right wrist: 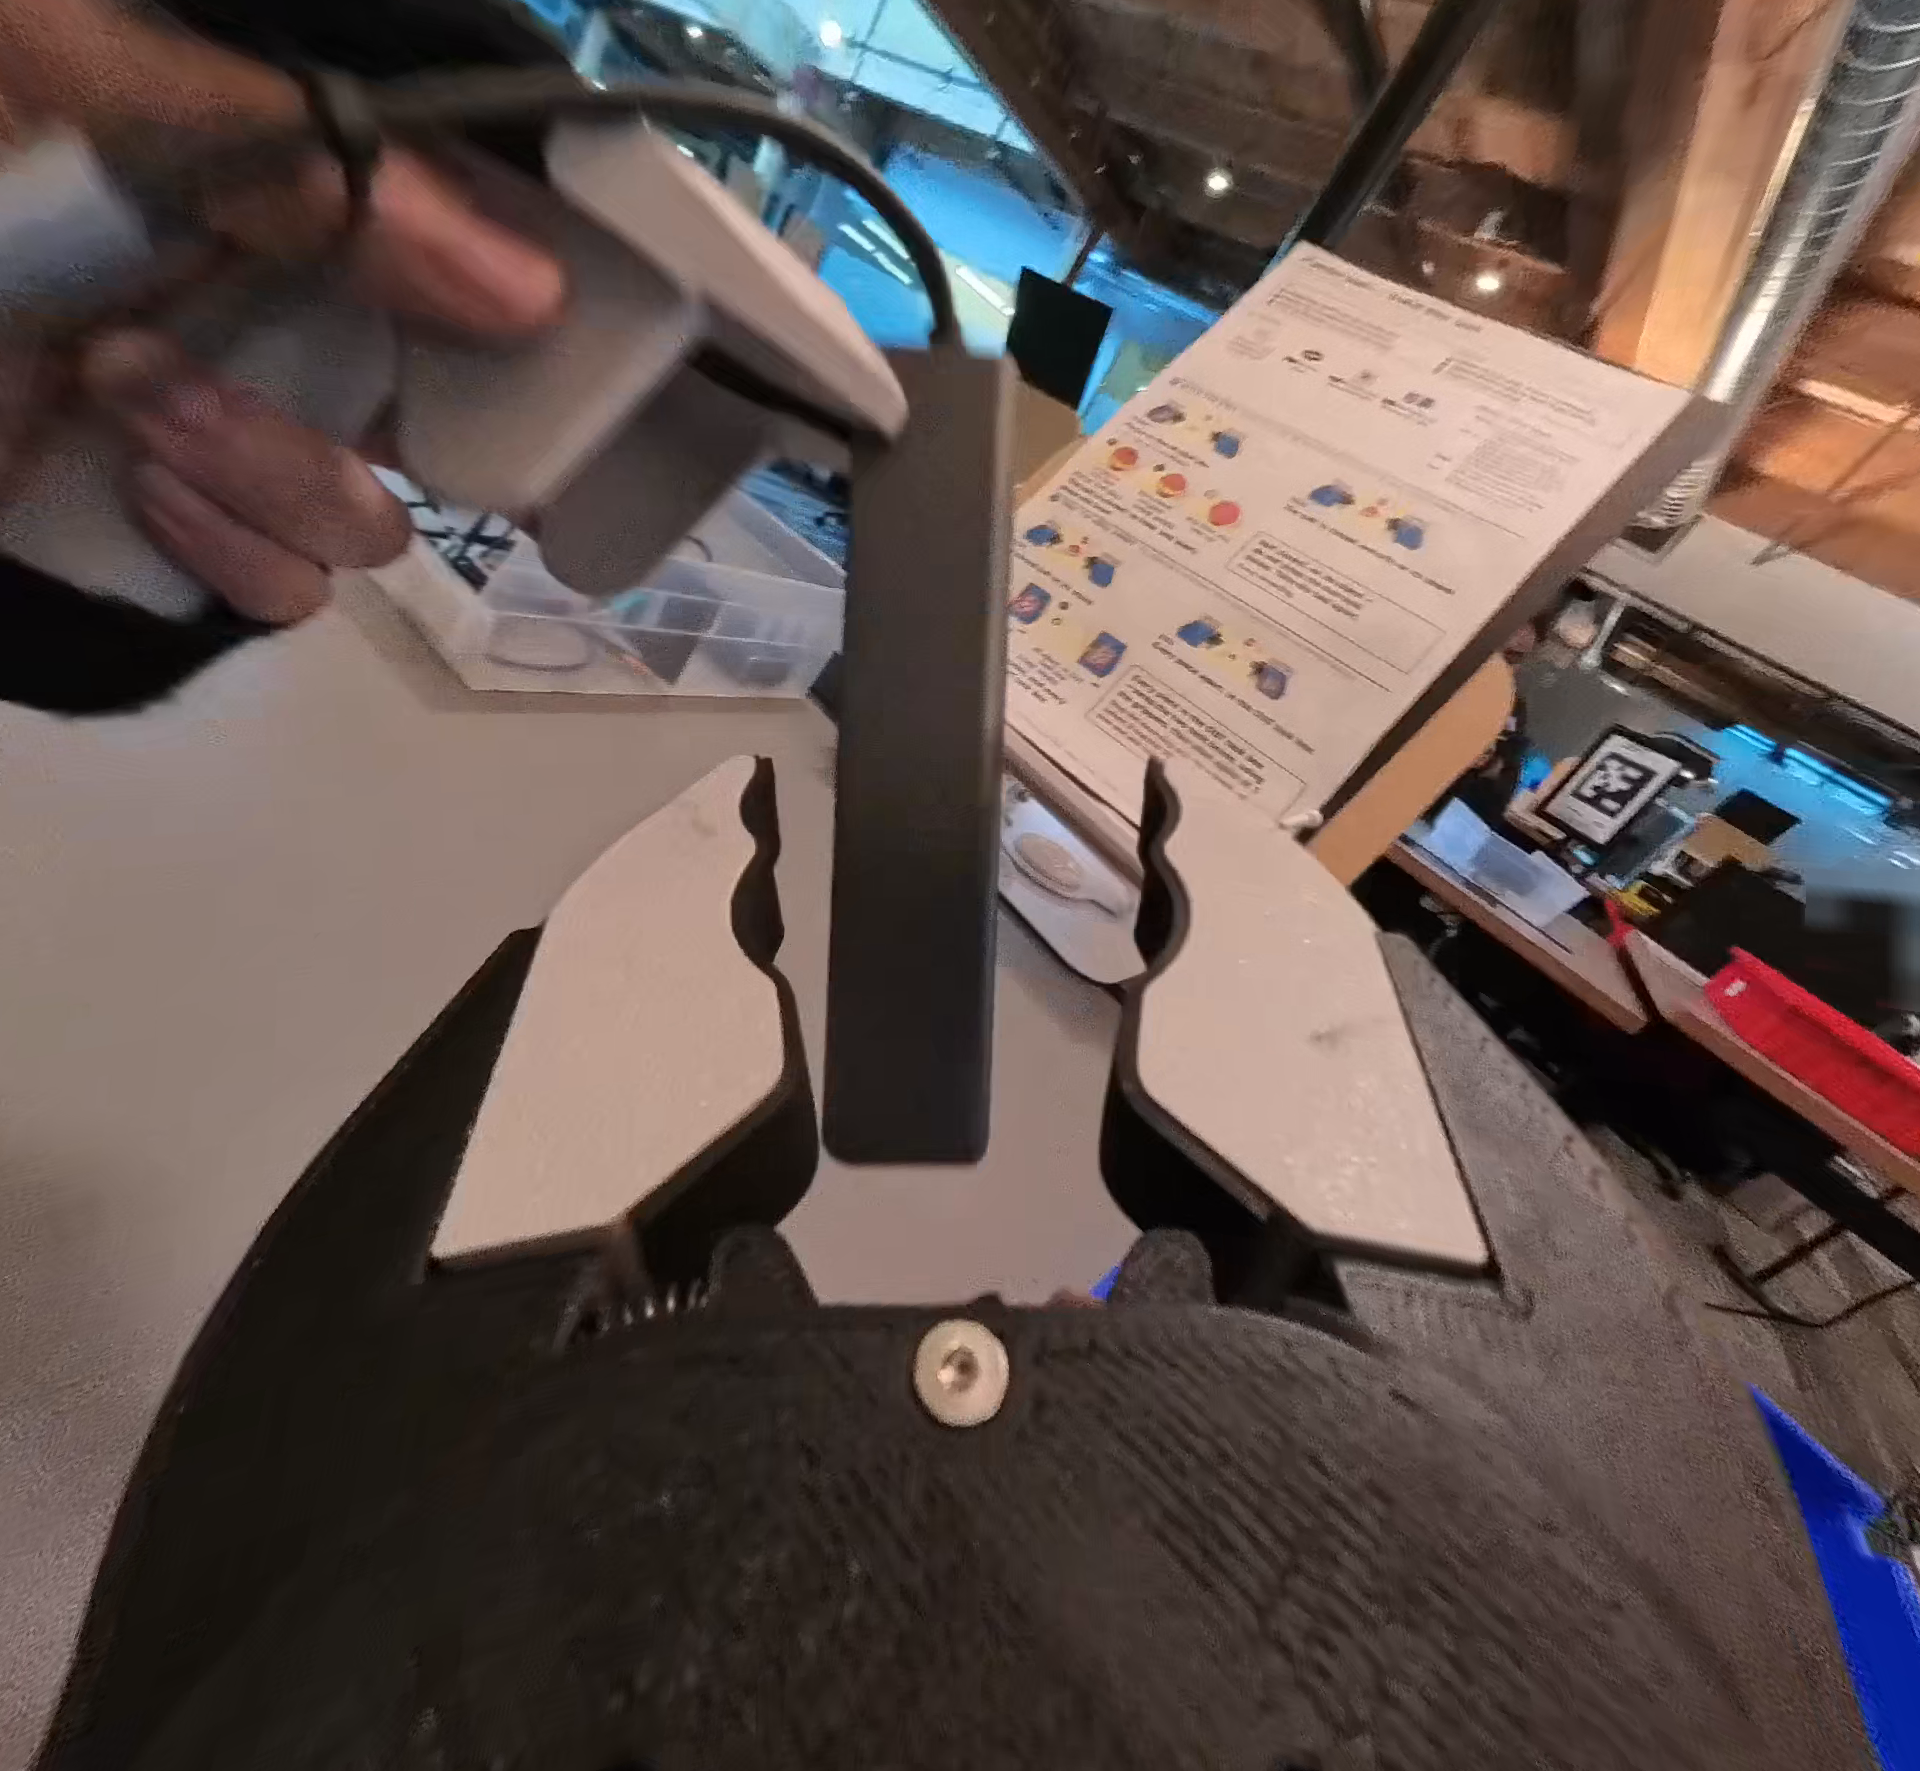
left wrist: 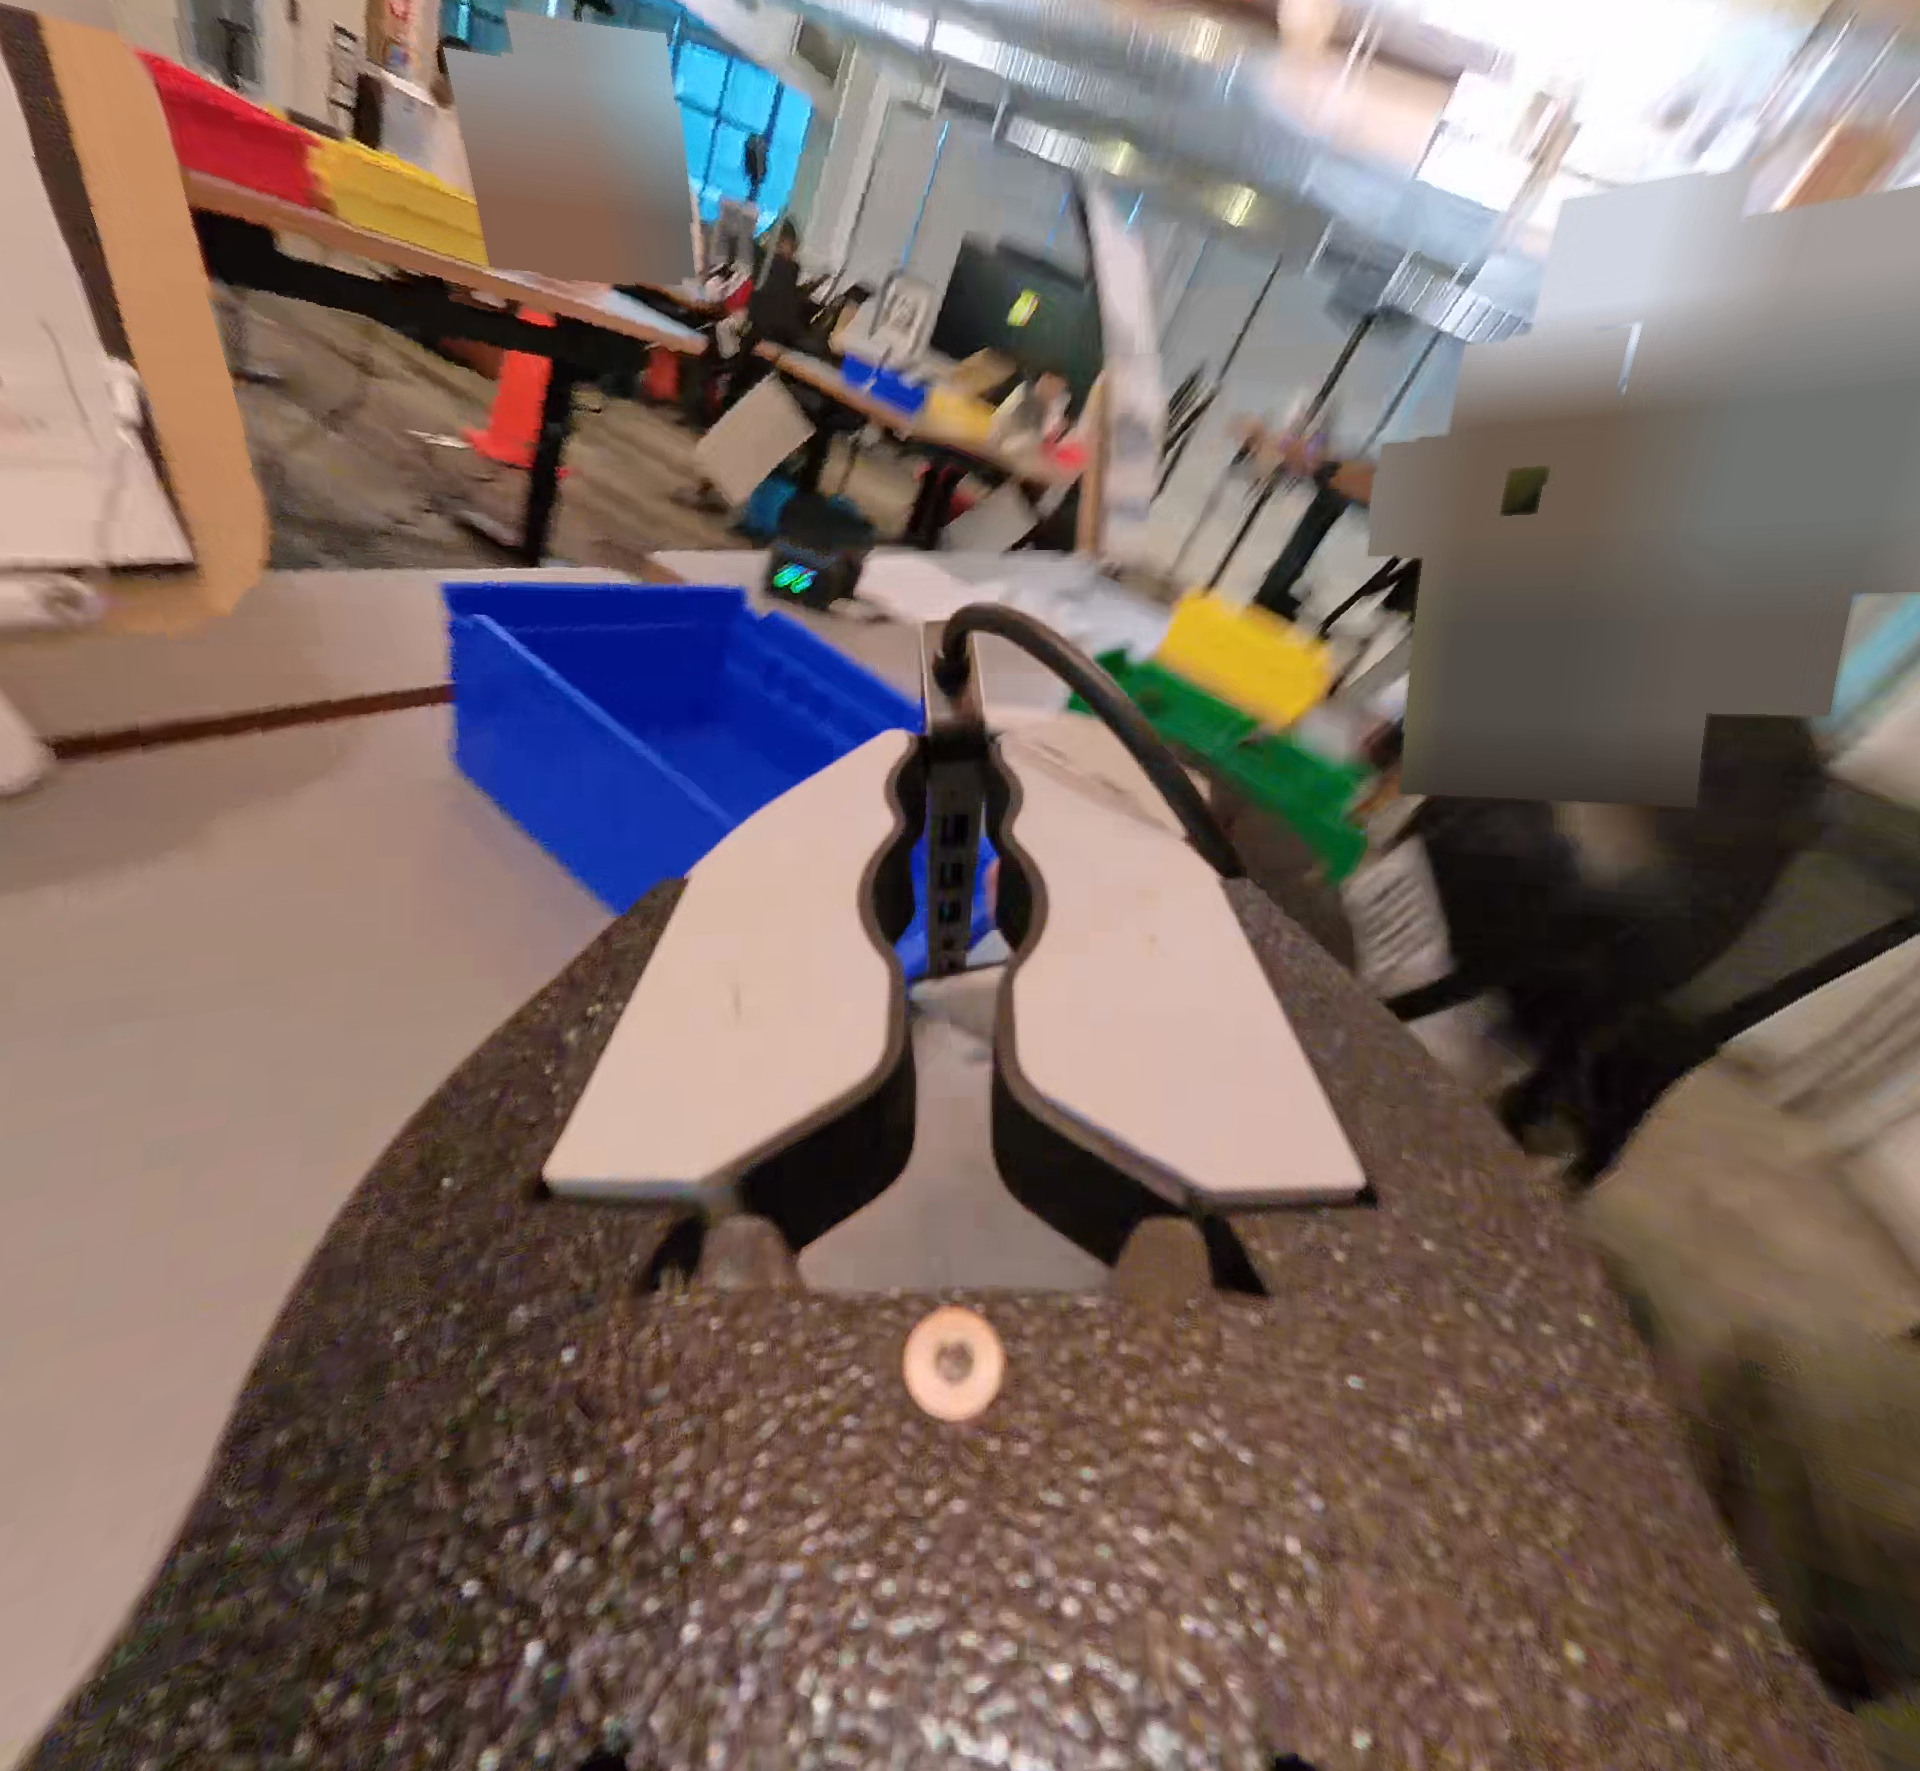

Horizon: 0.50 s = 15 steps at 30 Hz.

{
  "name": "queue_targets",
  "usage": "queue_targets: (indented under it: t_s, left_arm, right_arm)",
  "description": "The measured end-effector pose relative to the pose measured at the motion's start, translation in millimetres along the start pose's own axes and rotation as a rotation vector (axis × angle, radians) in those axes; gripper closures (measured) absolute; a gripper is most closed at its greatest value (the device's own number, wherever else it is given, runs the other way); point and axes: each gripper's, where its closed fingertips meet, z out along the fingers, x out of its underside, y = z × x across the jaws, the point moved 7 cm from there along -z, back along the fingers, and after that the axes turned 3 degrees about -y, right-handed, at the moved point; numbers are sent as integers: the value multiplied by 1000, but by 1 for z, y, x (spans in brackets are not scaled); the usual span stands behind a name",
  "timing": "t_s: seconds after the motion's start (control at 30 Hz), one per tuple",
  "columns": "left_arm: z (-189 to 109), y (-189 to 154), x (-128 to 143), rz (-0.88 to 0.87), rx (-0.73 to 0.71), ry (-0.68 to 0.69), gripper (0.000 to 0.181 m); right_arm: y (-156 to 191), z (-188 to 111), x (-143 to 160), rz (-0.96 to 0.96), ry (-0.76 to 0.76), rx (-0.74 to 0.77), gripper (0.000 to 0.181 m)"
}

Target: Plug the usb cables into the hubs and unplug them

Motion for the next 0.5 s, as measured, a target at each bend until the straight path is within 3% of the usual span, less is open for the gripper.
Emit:
queue_targets:
  t_s: [0.1,0.2,0.33,0.5]
  left_arm:
    - [-10,18,-8,-341,132,-88,171]
    - [-14,30,-3,-555,203,-136,172]
    - [-15,39,6,-646,205,-152,172]
    - [-15,47,11,-743,195,-179,172]
  right_arm:
    - [-2,-1,3,92,-106,19,118]
    - [4,-1,0,187,-240,-18,129]
    - [17,1,2,164,-279,-47,146]
    - [22,5,6,186,-258,-27,146]
